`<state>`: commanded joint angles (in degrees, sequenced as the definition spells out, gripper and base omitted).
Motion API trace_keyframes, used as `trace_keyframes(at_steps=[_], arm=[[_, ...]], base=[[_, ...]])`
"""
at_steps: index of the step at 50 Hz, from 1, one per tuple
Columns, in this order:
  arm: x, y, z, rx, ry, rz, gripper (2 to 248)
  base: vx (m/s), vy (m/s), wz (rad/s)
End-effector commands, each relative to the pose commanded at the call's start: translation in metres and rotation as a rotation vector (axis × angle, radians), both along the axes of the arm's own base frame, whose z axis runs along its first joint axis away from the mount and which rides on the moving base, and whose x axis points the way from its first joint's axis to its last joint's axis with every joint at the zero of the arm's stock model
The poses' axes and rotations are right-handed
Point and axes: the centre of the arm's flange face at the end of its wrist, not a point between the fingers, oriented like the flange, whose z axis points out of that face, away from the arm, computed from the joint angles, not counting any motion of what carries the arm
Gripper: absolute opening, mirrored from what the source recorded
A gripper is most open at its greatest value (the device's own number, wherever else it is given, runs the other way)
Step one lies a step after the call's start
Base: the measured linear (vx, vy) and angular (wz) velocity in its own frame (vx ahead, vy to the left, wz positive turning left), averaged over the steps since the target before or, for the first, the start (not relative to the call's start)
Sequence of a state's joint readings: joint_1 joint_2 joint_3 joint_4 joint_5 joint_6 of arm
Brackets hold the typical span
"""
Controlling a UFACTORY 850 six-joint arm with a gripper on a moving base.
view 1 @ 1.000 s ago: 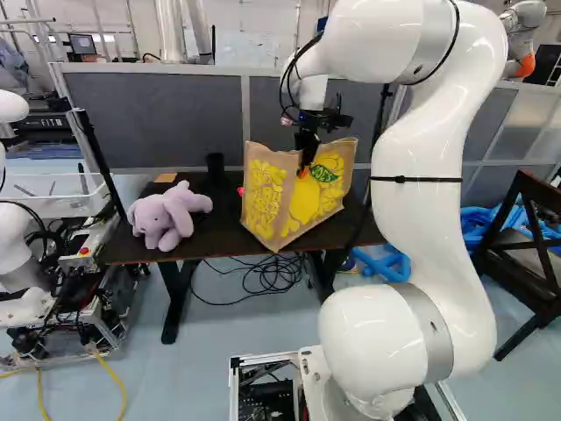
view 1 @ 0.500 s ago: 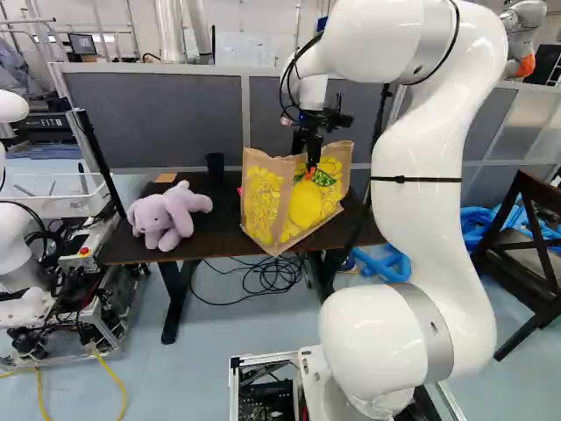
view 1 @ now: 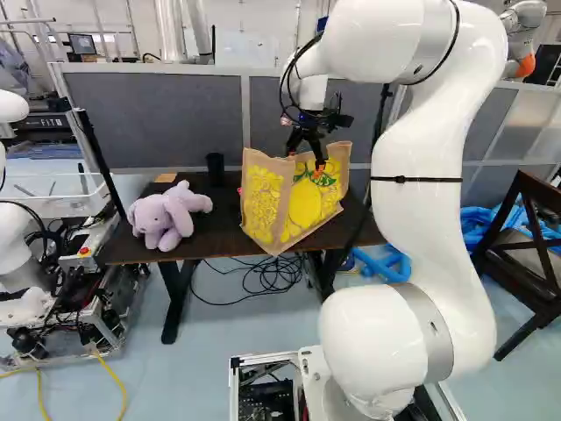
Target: Pick up the bag on the ground and place it on the table
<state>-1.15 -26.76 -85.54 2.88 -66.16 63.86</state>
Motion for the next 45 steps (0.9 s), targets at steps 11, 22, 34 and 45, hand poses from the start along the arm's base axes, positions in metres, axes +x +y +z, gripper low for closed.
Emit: trace_keyframes(at_steps=[11,22,34,45], arm=[[-0.003,0.0,0.008,-0.002,-0.009,0.001,247],[-0.012,-0.002,0.025,-0.022,-0.011,0.014,247],[-0.023,-0.003,0.045,-0.04,-0.006,0.024,247],[-0.033,-0.003,0.064,-0.043,-0.005,0.026,247]], base=[[0.0,0.0,0.0],[0.0,0.0,0.0],[0.0,0.0,0.0],[0.0,0.0,0.0]])
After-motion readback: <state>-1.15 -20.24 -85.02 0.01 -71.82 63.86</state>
